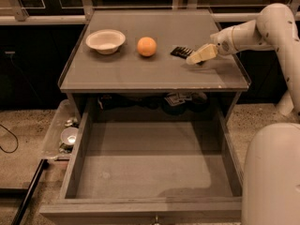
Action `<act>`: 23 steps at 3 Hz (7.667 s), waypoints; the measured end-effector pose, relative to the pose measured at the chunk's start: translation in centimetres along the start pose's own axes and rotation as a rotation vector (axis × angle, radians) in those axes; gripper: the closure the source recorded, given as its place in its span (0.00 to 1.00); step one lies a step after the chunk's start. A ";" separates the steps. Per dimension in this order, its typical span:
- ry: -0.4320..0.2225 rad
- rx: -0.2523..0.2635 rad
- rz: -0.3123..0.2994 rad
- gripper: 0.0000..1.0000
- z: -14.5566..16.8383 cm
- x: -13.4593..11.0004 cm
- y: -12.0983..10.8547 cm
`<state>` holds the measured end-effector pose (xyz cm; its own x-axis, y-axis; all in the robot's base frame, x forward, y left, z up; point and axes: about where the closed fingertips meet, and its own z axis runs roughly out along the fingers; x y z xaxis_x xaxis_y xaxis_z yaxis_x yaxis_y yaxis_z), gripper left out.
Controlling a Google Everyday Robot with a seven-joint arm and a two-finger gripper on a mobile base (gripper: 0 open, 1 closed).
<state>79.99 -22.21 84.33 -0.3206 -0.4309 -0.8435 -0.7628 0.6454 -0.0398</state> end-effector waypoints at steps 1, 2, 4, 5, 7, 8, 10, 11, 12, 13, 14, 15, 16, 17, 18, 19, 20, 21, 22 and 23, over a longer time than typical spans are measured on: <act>0.023 -0.015 0.019 0.00 0.8 1.0 0.1; 0.023 -0.015 0.019 0.00 0.8 1.0 0.1; 0.023 -0.015 0.019 0.42 0.8 1.0 0.1; 0.023 -0.015 0.019 0.65 0.8 1.0 0.1; 0.023 -0.015 0.019 1.00 0.8 1.0 0.1; 0.022 -0.016 0.020 1.00 0.6 0.7 0.1; -0.007 -0.127 0.012 1.00 -0.9 -1.9 3.2; -0.005 -0.155 -0.035 1.00 -2.7 -3.8 4.6; 0.001 -0.173 -0.068 1.00 -5.1 -4.8 5.8; 0.004 -0.173 -0.085 1.00 -7.8 -4.6 6.7; 0.017 -0.161 -0.097 1.00 -10.6 -3.7 8.2; 0.028 -0.136 -0.097 1.00 -14.0 -2.5 11.0; 0.017 -0.095 -0.074 1.00 -17.2 -1.0 14.1; 0.018 -0.026 -0.036 1.00 -19.1 2.0 16.5; 0.066 -0.027 0.062 1.00 -17.6 8.1 19.3; 0.049 -0.023 0.051 1.00 -17.4 7.5 19.3; 0.030 0.005 0.037 1.00 -16.2 9.0 21.0; 0.066 -0.022 0.038 1.00 -11.9 13.7 24.6; 0.104 -0.063 0.010 1.00 -8.2 17.2 27.2; 0.130 -0.094 -0.053 1.00 -4.7 19.7 28.1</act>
Offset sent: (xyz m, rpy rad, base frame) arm -0.0009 -0.0068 -0.0165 -0.0046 0.0553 -0.0060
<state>49.61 -15.54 69.16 -0.3438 -0.5446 -0.7650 -0.8279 0.5603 -0.0268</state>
